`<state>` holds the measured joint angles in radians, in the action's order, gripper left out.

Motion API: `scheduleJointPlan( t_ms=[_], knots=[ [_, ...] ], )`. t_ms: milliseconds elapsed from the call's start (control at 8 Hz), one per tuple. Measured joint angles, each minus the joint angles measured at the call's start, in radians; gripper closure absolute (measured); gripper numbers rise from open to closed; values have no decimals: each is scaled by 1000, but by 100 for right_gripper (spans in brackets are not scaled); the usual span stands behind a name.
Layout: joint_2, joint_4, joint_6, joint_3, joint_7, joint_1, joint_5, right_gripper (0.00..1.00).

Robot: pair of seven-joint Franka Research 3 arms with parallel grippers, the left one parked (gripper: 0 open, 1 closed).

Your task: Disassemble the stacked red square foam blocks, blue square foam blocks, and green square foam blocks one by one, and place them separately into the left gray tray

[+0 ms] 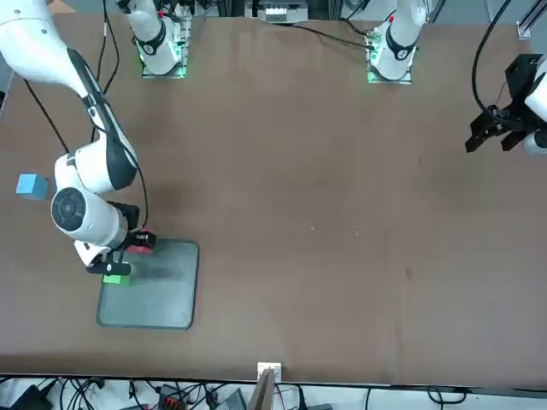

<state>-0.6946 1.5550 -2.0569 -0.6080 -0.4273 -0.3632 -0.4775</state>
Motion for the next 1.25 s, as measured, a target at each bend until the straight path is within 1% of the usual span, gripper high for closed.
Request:
scheduleJointPlan(
  t_ms=[500,625,875,1000,1250],
  knots=[
    [-52,-1,-98,4,0,0,-9,22],
    [-63,-1,-107,13,0,1,-21,22],
    [-97,0,-172,43,0,0,-60,22],
    [-117,0,-204,49,0,0,-69,22],
    [-139,-1,-243,49,-19,4,-71,22]
  ],
)
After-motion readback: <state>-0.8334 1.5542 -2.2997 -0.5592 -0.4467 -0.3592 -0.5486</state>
